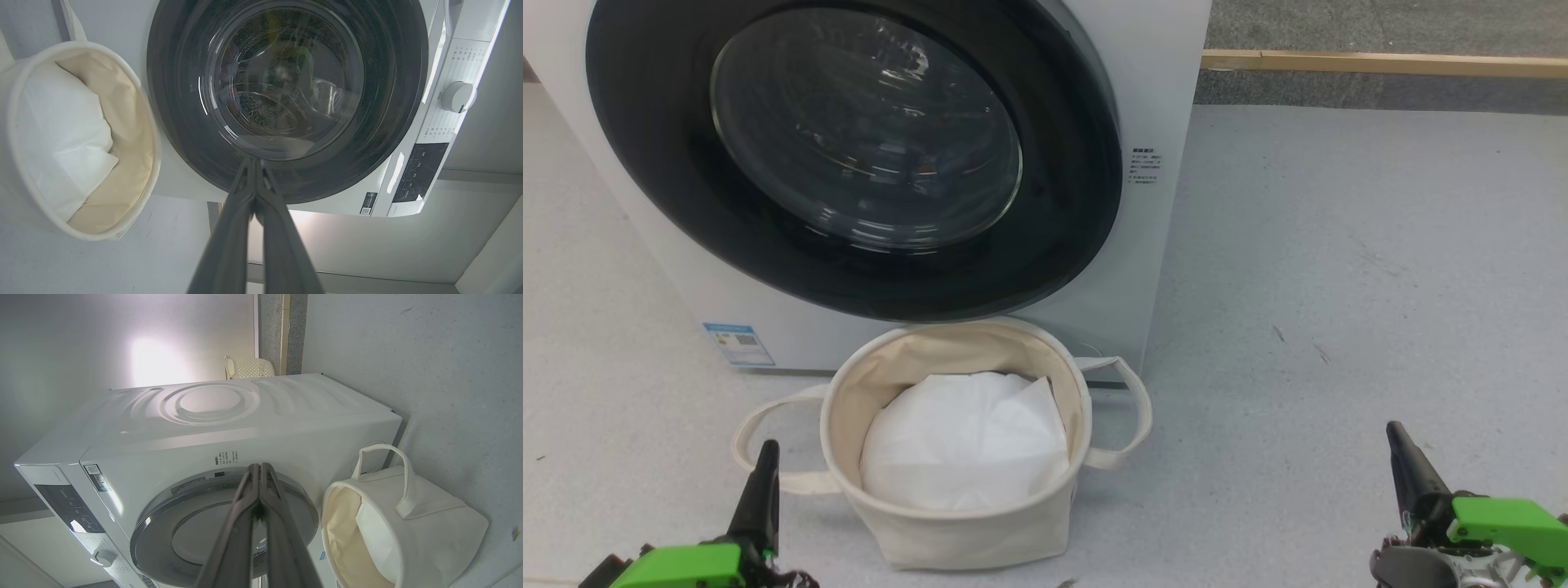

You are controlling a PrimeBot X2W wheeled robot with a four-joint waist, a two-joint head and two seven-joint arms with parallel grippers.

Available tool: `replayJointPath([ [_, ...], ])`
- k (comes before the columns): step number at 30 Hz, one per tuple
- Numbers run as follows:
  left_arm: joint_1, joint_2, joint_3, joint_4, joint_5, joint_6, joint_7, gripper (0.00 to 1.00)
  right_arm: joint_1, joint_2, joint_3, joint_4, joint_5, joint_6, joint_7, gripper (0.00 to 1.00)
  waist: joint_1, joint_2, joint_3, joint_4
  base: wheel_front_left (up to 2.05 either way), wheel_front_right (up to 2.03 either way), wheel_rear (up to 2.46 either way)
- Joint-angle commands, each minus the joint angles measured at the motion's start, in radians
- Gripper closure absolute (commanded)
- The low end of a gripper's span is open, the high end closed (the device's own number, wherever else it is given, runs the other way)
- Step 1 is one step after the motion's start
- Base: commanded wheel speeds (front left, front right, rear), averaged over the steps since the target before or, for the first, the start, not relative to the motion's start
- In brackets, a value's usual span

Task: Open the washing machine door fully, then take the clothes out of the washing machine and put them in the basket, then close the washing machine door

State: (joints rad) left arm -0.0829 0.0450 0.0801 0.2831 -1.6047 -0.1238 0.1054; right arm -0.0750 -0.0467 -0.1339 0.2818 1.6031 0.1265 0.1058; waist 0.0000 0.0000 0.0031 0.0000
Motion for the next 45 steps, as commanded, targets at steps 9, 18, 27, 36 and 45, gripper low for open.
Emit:
replayJointPath([
  [9, -0.025, 0.005, 0.033, -0.038, -0.004, -0.007, 0.008, 1.0, -0.033, -0.004, 0.021, -0.037, 0.006, 0.004, 0.007, 1.0, 0.0, 0.0, 0.0, 0.0, 0.0, 0.0, 0.0],
  [18, -0.025, 0.005, 0.033, -0.038, -0.004, -0.007, 0.008, 1.0, -0.033, -0.004, 0.021, -0.037, 0.006, 0.004, 0.007, 1.0, 0.0, 0.0, 0.0, 0.0, 0.0, 0.0, 0.0],
  [27, -0.025, 0.005, 0.033, -0.038, -0.004, -0.007, 0.008, 1.0, -0.033, -0.004, 0.021, -0.037, 0.006, 0.004, 0.007, 1.0, 0.0, 0.0, 0.0, 0.0, 0.0, 0.0, 0.0],
  [36, -0.025, 0.005, 0.033, -0.038, -0.004, -0.007, 0.008, 1.0, -0.033, -0.004, 0.021, -0.037, 0.006, 0.004, 0.007, 1.0, 0.0, 0.0, 0.0, 0.0, 0.0, 0.0, 0.0],
  [45, -0.025, 0.005, 0.033, -0.038, -0.004, -0.007, 0.008, 1.0, -0.033, -0.004, 0.021, -0.037, 0.006, 0.004, 0.007, 1.0, 0.0, 0.0, 0.0, 0.0, 0.0, 0.0, 0.0],
])
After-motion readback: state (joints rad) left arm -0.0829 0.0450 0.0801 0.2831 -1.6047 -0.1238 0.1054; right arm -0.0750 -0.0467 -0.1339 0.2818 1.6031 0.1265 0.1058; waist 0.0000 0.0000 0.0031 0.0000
